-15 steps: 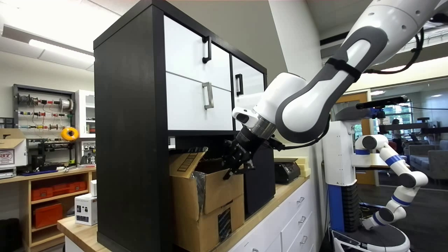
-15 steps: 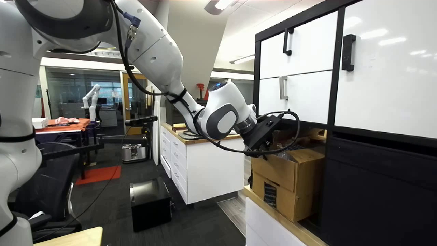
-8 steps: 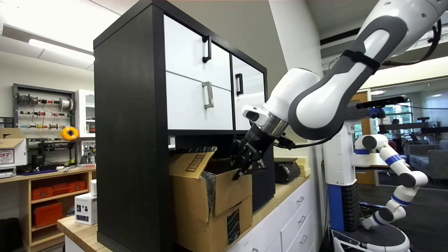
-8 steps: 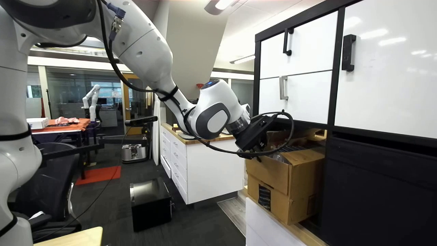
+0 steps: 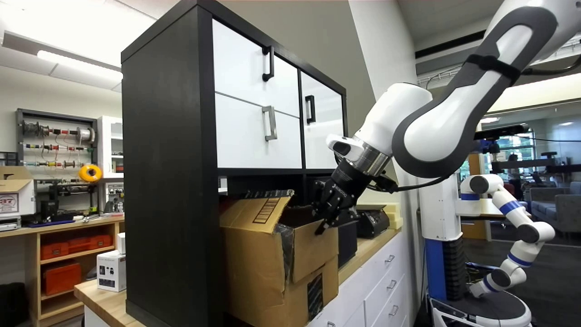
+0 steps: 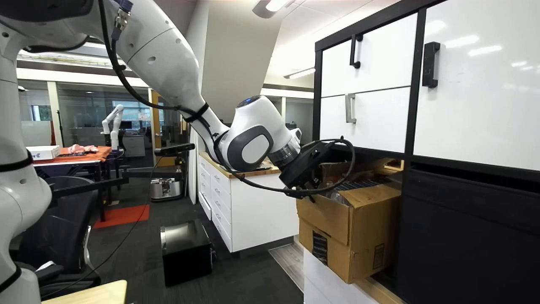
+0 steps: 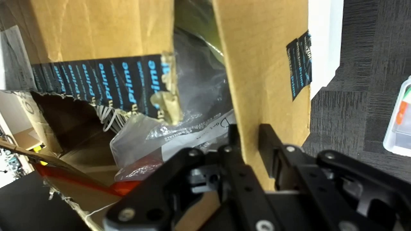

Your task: Move the cardboard box forwards

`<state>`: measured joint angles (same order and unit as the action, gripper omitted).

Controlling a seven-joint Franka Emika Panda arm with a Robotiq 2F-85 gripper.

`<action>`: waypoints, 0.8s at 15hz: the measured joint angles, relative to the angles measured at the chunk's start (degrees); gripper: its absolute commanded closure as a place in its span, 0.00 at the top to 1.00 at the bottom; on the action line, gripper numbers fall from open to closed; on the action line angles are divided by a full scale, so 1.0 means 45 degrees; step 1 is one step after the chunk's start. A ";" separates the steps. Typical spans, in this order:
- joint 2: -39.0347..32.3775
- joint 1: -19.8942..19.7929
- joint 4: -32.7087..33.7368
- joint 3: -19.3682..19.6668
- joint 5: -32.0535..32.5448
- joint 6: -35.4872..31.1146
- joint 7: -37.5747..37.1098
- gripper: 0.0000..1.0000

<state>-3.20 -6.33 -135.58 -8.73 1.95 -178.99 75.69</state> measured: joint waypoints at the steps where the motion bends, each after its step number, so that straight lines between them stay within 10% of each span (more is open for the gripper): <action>1: 0.0117 0.0001 -0.0151 -0.0003 -0.0092 0.0000 0.0000 0.05; 12: 0.1370 0.0028 -0.1621 0.0002 -0.0879 0.0001 0.0001 0.05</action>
<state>2.97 -6.20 -142.88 -8.71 -2.00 -178.98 75.69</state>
